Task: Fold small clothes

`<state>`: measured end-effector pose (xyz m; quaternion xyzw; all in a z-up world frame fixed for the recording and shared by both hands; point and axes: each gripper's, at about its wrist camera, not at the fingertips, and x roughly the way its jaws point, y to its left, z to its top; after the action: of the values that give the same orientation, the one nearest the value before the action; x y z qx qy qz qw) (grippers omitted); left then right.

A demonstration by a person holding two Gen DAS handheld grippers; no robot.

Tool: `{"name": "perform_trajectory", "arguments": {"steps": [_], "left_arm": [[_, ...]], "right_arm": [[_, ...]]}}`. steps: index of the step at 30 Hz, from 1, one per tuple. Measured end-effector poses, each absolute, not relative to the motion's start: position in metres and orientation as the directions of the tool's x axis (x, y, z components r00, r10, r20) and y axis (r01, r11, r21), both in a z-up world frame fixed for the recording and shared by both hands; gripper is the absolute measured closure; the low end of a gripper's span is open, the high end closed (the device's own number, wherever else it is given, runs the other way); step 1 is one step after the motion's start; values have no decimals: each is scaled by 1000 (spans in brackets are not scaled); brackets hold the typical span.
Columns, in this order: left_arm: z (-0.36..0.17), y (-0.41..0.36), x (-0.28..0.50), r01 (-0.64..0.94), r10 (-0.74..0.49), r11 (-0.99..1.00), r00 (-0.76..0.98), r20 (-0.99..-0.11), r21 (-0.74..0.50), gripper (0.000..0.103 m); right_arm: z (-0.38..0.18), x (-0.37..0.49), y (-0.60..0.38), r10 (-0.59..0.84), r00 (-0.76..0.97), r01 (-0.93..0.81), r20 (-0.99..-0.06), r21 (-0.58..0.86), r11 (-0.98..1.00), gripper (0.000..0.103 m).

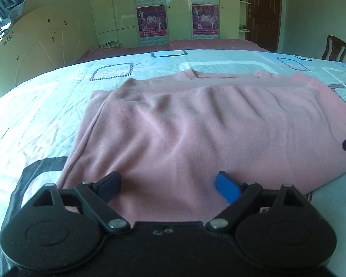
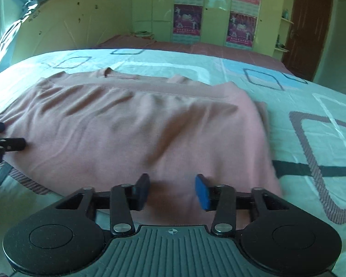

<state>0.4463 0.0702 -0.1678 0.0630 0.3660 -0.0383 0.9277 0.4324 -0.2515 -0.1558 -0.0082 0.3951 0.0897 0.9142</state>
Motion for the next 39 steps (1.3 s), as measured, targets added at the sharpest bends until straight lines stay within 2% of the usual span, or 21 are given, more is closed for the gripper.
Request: {"name": "perform_trajectory", "arguments": {"steps": [3, 5, 11, 14, 21, 34, 37, 38, 39], "left_arm": [[-170, 92, 437, 74, -10, 995, 733, -680, 64, 13], [-172, 106, 431, 46, -18, 999, 737, -676, 24, 13], [-160, 117, 419, -2, 19, 1000, 750, -661, 26, 18], [-167, 122, 419, -4, 28, 999, 729, -684, 37, 16], [-167, 123, 413, -18, 37, 999, 721, -692, 34, 16], [-168, 128, 407, -81, 64, 997, 689, -722, 11, 14], [-159, 128, 404, -108, 92, 994, 665, -741, 27, 18], [-157, 128, 401, -119, 95, 993, 664, -742, 20, 18], [-155, 129, 397, -123, 81, 992, 671, -737, -3, 18]], "right_arm": [[-158, 426, -274, 132, 665, -142, -736, 48, 989, 92], [-158, 423, -283, 129, 660, -123, -740, 62, 990, 92], [-142, 410, -293, 121, 700, -94, -703, 78, 993, 92], [-157, 410, -300, 80, 656, -63, -751, 51, 997, 92], [-157, 404, -310, 78, 662, -36, -746, 72, 997, 92], [-162, 394, -306, 83, 694, -114, -716, 5, 994, 92], [-155, 397, -315, 130, 677, -111, -724, 74, 991, 92], [-149, 394, -319, 155, 685, -104, -712, 115, 988, 87], [-145, 389, -320, 173, 700, -101, -693, 144, 984, 72]]}}
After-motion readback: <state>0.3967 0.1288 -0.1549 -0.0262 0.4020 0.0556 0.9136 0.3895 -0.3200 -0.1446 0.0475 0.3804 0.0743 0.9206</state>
